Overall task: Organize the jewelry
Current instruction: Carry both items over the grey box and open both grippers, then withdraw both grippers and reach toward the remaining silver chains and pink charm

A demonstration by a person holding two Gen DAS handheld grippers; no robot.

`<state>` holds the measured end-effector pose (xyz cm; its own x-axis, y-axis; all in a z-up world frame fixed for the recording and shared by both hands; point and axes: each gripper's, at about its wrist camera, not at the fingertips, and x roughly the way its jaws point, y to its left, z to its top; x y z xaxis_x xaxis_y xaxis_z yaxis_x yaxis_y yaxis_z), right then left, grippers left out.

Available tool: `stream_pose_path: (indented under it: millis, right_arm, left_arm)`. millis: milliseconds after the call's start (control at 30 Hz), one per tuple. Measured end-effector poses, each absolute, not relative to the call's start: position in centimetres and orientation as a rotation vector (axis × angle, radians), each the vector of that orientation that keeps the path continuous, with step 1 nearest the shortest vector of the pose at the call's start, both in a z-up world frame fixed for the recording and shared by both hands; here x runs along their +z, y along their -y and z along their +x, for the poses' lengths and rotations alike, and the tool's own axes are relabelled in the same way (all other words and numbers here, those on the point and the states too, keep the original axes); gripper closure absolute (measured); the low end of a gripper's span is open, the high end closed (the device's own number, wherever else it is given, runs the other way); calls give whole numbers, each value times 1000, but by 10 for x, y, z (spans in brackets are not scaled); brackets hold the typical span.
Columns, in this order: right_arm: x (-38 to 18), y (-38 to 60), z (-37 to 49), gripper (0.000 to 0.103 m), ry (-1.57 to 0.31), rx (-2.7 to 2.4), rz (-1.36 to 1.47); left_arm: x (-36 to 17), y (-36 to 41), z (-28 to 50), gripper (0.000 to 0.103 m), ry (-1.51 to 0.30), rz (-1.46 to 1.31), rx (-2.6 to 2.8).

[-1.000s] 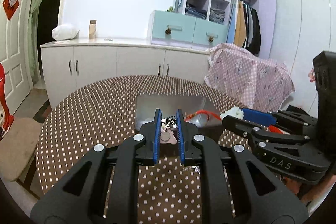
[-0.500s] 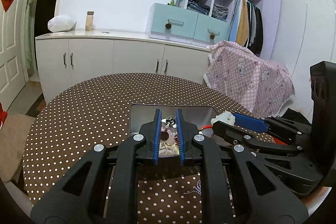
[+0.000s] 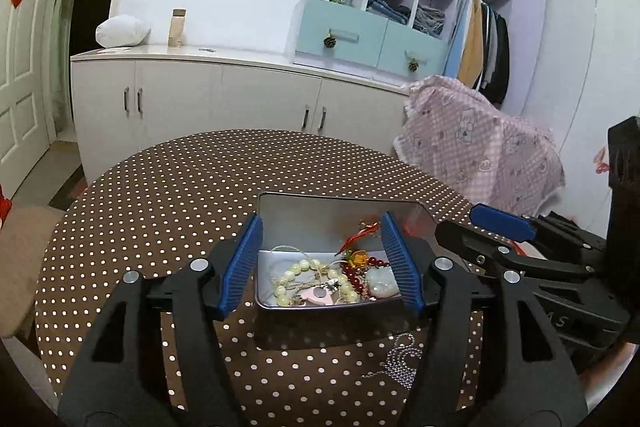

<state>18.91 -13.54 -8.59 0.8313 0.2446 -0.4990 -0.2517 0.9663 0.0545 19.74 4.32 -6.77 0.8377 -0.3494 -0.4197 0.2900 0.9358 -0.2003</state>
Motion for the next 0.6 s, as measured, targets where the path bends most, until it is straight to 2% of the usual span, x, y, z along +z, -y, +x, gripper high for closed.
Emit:
stream_pose_path:
  millis: [600]
  right_arm:
    - [-86, 157, 171, 46, -527, 212, 7]
  left_arm:
    - [-69, -42, 180, 33, -485, -106, -285]
